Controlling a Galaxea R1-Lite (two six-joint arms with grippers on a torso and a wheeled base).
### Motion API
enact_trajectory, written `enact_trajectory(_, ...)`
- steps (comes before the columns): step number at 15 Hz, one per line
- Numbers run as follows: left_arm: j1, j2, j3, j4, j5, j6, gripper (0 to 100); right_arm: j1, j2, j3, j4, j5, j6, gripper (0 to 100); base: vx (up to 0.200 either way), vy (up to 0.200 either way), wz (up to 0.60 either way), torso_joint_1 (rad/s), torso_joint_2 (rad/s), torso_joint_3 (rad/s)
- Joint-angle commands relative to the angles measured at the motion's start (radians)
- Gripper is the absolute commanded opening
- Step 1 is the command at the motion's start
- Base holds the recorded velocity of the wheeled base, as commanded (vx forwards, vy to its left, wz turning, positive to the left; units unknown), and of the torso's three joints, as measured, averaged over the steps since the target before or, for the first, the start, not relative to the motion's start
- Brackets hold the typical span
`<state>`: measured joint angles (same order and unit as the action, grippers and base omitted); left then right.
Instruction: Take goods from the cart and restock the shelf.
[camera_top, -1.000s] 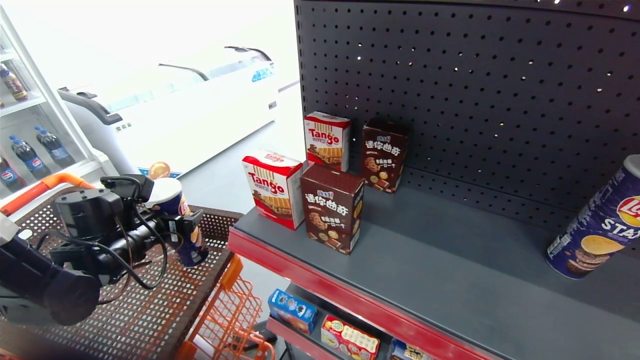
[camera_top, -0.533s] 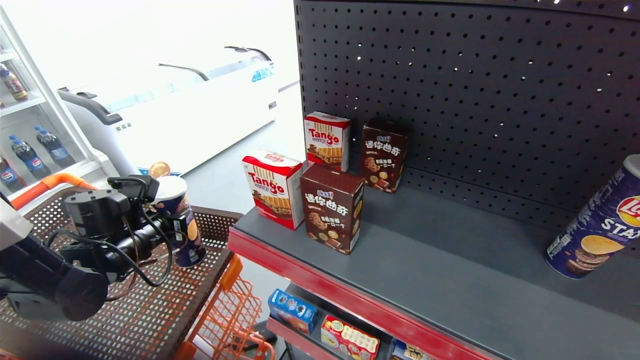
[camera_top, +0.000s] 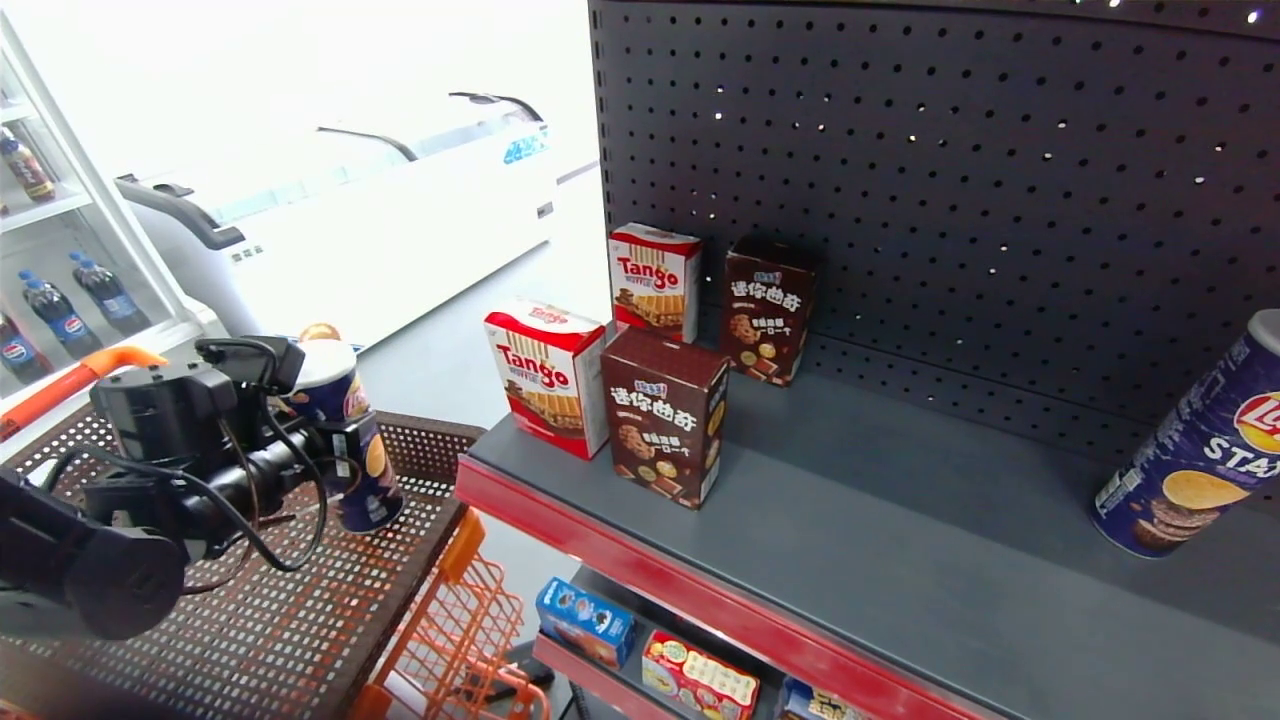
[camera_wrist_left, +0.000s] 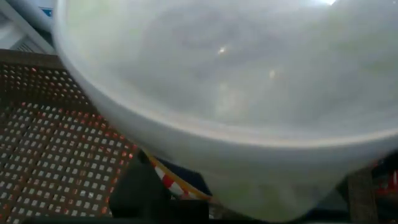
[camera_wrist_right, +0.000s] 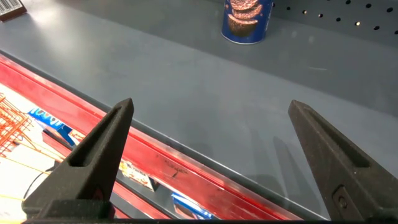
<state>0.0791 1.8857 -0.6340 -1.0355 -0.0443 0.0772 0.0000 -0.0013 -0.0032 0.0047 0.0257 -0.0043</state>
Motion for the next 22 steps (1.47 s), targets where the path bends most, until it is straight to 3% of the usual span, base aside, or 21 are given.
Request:
enact_trajectory(1,-0.006,-0.175,-0.001,0.088,-0.011,-0.005,0,0.0,0.001,0.0,0.0,0.0,0.0,100,0.0,0.0,0.0,0.0,0.0,0.0)
enact_trajectory(5,-0.019,-0.35,-0.006,0.196,-0.063,-0.001,0,0.0,0.001,0.0,0.0,0.0,0.0,100,0.0,0.0,0.0,0.0,0.0,0.0)
enact_trajectory(8,-0.088,-0.508,-0.001,0.333,-0.083,-0.002,0,0.0,0.001,0.0,0.0,0.0,0.0,100,0.0,0.0,0.0,0.0,0.0,0.0)
enact_trajectory(10,-0.148,-0.579,0.01,0.35,-0.082,-0.007,0,0.0,0.001,0.0,0.0,0.0,0.0,100,0.0,0.0,0.0,0.0,0.0,0.0)
enact_trajectory(12,-0.236,-0.652,0.02,0.364,-0.075,-0.008,0,0.0,0.001,0.0,0.0,0.0,0.0,100,0.0,0.0,0.0,0.0,0.0,0.0)
enact_trajectory(14,-0.338,-0.718,0.007,0.437,-0.068,-0.008,0,0.0,0.001,0.0,0.0,0.0,0.0,100,0.0,0.0,0.0,0.0,0.0,0.0)
enact_trajectory(15,-0.338,-0.718,0.007,0.437,-0.068,-0.008,0,0.0,0.001,0.0,0.0,0.0,0.0,100,0.0,0.0,0.0,0.0,0.0,0.0)
enact_trajectory(22,-0.572,-0.784,0.042,0.442,-0.083,-0.005,0,0.0,0.001,0.0,0.0,0.0,0.0,100,0.0,0.0,0.0,0.0,0.0,0.0)
